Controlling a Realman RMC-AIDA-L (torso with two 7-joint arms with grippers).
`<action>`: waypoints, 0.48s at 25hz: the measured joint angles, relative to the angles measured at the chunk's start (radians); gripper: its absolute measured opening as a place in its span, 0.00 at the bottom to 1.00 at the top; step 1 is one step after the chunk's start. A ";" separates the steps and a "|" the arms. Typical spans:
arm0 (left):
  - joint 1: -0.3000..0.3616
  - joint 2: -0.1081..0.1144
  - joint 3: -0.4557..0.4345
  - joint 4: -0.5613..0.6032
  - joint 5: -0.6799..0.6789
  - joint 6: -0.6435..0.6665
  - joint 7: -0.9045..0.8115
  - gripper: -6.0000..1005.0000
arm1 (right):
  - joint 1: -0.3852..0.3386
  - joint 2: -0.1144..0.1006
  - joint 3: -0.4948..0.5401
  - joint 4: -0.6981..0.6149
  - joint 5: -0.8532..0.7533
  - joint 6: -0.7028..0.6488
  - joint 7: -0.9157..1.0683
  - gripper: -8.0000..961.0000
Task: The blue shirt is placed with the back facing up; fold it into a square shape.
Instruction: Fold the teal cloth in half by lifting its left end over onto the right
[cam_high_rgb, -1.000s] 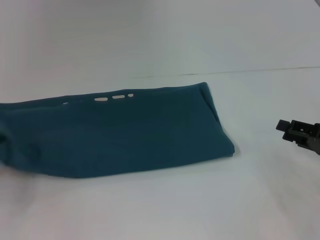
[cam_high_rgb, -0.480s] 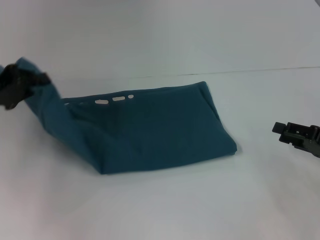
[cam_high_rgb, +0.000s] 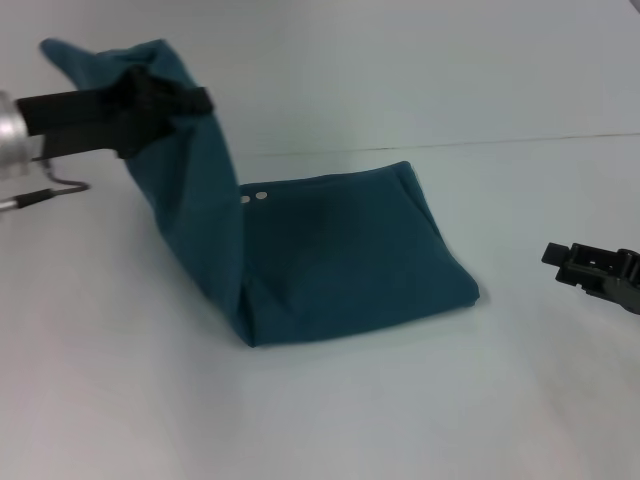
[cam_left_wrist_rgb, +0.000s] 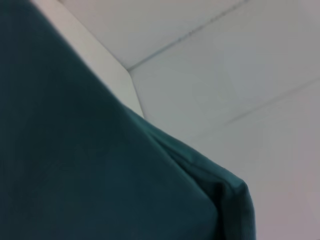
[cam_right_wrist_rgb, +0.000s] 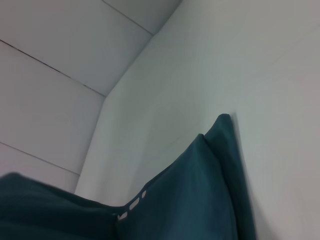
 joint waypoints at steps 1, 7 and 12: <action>-0.007 -0.007 0.025 -0.003 -0.011 -0.015 0.002 0.16 | 0.002 0.000 0.000 0.000 0.000 0.001 0.000 0.63; -0.044 -0.075 0.177 -0.017 -0.047 -0.117 0.019 0.17 | 0.004 0.003 -0.001 0.001 -0.006 0.002 0.000 0.63; -0.078 -0.113 0.301 -0.054 -0.057 -0.235 0.031 0.18 | 0.006 0.003 -0.002 0.008 -0.010 0.004 0.000 0.64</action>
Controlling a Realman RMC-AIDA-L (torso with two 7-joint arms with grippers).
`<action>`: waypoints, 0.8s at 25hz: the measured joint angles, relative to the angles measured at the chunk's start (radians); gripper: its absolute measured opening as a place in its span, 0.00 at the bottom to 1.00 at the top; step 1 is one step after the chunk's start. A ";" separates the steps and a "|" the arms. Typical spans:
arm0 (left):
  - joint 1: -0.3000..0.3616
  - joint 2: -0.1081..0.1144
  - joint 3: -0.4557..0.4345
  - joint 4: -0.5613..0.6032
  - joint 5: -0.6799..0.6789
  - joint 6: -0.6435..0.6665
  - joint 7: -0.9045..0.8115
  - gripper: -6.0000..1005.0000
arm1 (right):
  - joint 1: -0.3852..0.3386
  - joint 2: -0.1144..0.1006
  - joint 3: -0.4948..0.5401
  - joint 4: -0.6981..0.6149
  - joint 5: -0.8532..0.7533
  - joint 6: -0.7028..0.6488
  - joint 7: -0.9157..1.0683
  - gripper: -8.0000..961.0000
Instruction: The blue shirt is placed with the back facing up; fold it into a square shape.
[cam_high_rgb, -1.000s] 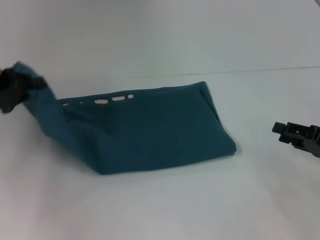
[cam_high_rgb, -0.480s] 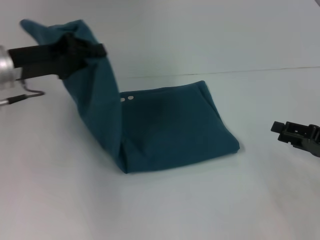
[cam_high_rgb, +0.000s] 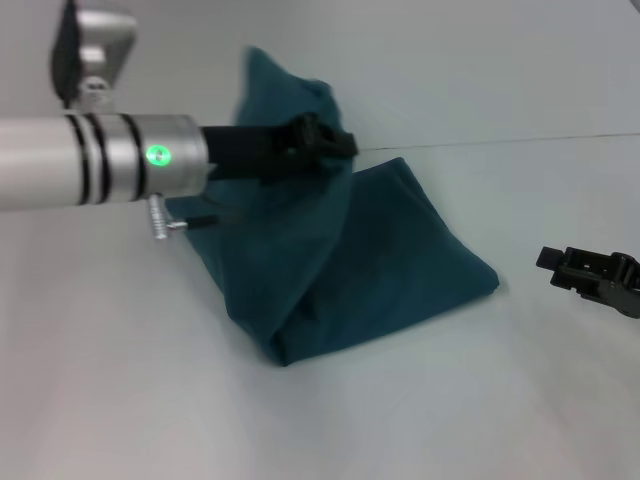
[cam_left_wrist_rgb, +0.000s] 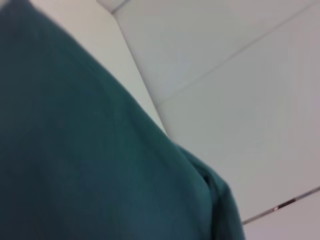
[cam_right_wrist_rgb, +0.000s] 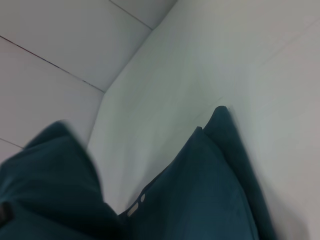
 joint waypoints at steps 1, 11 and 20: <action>-0.011 -0.004 0.019 -0.018 -0.002 -0.019 0.006 0.19 | 0.000 0.000 0.000 0.000 0.000 0.000 0.000 0.64; -0.103 -0.014 0.126 -0.236 -0.073 -0.190 0.140 0.21 | -0.001 -0.005 0.000 0.014 -0.001 0.017 0.000 0.64; -0.084 -0.011 0.191 -0.215 -0.248 -0.108 0.220 0.23 | 0.000 -0.012 0.000 0.018 -0.004 0.025 0.007 0.64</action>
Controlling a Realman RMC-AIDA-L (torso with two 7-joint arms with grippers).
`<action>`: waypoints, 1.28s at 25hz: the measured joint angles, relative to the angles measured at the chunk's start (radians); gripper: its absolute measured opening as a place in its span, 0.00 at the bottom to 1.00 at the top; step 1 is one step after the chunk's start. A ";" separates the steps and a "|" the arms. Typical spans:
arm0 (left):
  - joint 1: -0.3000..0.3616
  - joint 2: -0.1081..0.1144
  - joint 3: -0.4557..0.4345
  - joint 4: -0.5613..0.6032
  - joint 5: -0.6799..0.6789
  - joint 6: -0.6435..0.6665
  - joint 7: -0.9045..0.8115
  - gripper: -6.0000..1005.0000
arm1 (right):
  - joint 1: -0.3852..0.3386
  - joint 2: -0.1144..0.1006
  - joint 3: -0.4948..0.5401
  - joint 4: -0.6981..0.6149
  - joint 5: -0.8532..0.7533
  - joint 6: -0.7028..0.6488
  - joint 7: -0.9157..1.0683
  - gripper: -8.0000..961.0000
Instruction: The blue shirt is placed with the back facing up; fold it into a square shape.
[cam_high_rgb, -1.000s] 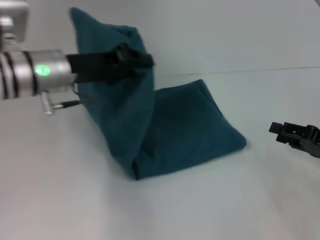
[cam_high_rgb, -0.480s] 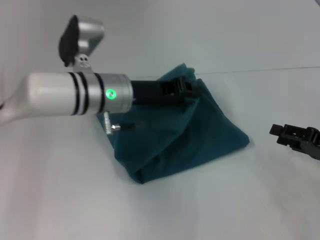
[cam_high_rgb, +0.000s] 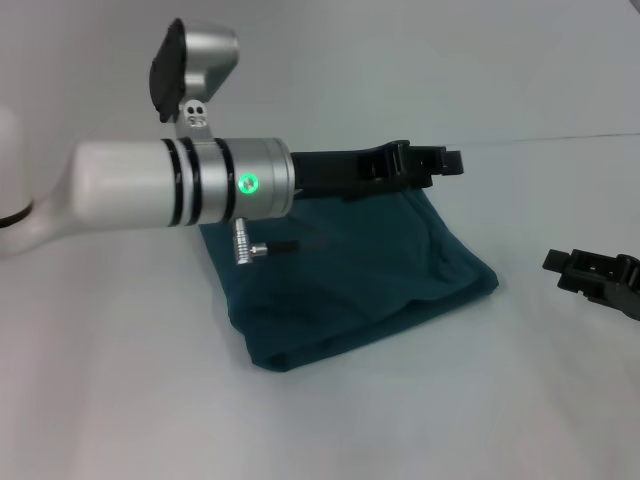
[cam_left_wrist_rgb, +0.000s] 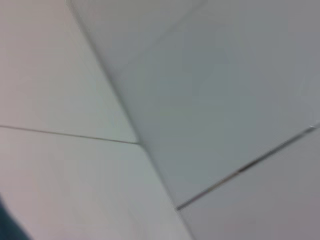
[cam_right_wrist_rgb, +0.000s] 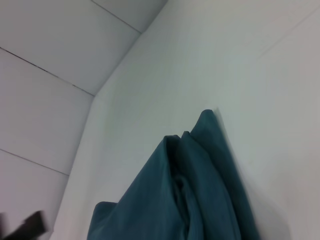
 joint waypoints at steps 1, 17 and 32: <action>0.012 0.002 -0.002 0.014 -0.014 0.031 0.012 0.23 | 0.001 -0.001 0.000 0.000 -0.004 0.000 0.001 0.64; 0.358 0.108 -0.131 0.164 0.077 0.341 -0.153 0.92 | 0.129 -0.078 -0.001 -0.029 -0.243 -0.067 0.131 0.64; 0.485 0.101 -0.376 0.248 0.230 0.456 -0.111 0.96 | 0.459 -0.056 -0.069 -0.185 -0.547 -0.022 0.444 0.64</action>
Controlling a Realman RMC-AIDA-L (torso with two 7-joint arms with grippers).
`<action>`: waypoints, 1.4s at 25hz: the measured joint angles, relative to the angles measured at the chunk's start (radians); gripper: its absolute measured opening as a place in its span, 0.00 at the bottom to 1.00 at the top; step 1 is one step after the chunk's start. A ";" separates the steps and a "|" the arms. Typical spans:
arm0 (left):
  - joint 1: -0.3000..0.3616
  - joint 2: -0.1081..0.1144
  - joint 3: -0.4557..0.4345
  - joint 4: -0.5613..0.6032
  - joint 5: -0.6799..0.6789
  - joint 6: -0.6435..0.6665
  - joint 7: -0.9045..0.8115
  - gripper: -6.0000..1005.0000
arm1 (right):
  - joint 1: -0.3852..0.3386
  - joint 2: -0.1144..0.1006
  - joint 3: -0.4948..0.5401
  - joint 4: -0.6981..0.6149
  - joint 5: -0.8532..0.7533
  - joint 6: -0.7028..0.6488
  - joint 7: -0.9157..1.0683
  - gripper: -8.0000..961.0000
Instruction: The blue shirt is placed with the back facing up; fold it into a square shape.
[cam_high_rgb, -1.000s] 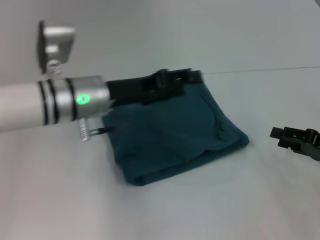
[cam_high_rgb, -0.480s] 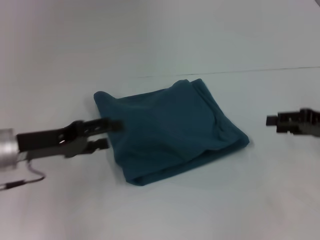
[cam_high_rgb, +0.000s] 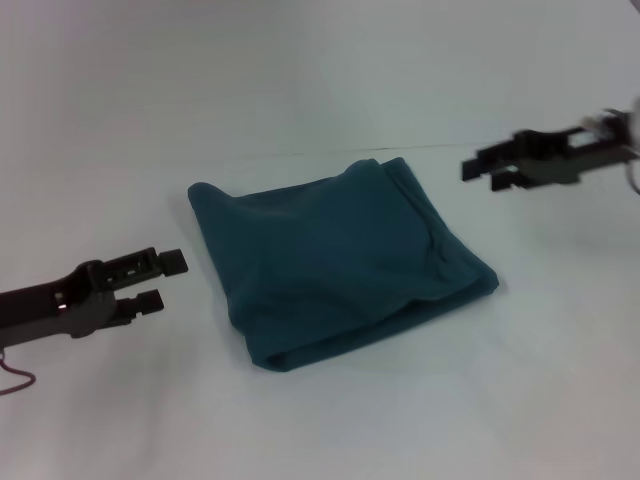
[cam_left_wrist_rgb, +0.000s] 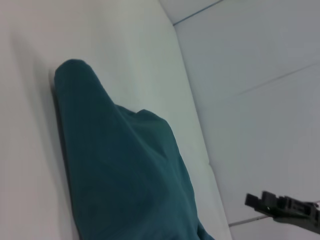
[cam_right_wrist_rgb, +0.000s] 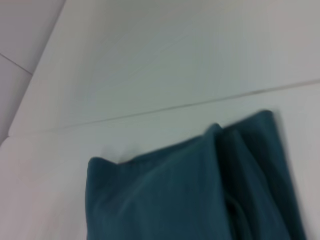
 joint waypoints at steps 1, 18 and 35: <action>0.000 0.000 -0.005 0.000 -0.002 0.000 0.000 0.96 | 0.015 0.006 -0.022 0.007 -0.006 0.029 0.016 0.64; -0.017 -0.003 -0.028 -0.006 -0.011 -0.048 0.013 0.96 | 0.107 0.067 -0.203 0.234 -0.018 0.365 0.044 0.64; -0.019 -0.013 -0.030 -0.009 -0.011 -0.066 0.014 0.96 | 0.098 0.111 -0.221 0.238 -0.016 0.437 0.014 0.93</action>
